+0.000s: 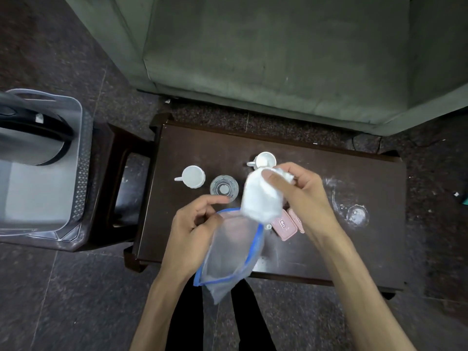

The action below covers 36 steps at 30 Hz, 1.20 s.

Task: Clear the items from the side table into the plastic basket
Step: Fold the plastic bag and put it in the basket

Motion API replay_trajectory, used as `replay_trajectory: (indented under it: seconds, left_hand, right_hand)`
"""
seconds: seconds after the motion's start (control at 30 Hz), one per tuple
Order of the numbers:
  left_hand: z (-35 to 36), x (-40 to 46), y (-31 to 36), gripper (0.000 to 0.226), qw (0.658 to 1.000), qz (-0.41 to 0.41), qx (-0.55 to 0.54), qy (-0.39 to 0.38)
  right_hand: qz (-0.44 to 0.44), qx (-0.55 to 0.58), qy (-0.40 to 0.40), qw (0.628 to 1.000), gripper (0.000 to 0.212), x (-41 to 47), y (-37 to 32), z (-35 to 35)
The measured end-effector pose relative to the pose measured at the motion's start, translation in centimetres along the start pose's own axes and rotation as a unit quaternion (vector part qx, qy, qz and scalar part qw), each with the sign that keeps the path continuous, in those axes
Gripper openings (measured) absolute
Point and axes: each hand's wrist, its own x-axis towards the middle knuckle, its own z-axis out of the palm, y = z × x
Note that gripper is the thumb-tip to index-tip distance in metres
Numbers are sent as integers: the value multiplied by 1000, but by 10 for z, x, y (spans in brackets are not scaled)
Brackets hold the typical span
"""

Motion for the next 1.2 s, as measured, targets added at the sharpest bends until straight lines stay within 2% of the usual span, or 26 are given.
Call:
replay_trajectory:
  seconds: [0.07,0.13,0.27,0.33,0.43,0.6,0.7,0.83,0.9,0.97,1.07,1.13,1.2]
  left_hand:
    - [-9,0,-6,31,999,-9,13,28]
    - [-17,0,-11,27,998,-25,17,57]
    - [-34,-4,-18,26,993,-51,3,104]
    - [-42,-7,-21,29,992,-60,6,115]
    - [-50,-8,-26,37,990,-72,18,123]
    - [-57,-5,-28,37,988,-79,24,129]
    - [-61,1,-26,36,989,-64,39,130]
    - [-64,12,-23,36,990,-40,46,131]
    - [-65,17,-20,33,989,-30,46,134]
    - [-66,21,-16,33,988,-19,49,143]
    - [-68,25,-10,34,988,3,50,149]
    - [-71,26,-8,33,988,15,45,147]
    - [-74,27,-4,32,988,20,46,143]
  right_hand:
    - [58,74,66,993,2,14,12,-7]
    - [122,125,106,979,16,30,28,-16]
    - [184,94,161,965,13,53,65,-25]
    - [170,28,196,965,15,62,82,-24]
    - [122,-170,213,954,18,74,102,-13]
    - [64,-423,197,882,19,87,117,14]
    - [55,-491,172,852,18,93,123,26]
    - [78,-509,136,847,19,98,129,35]
    - [84,-492,128,857,20,98,128,38]
    - [94,-463,135,871,29,95,124,42]
    - [124,-474,139,861,48,83,110,48]
    - [122,-467,166,860,46,69,93,51]
    - [87,-404,192,890,37,53,73,57]
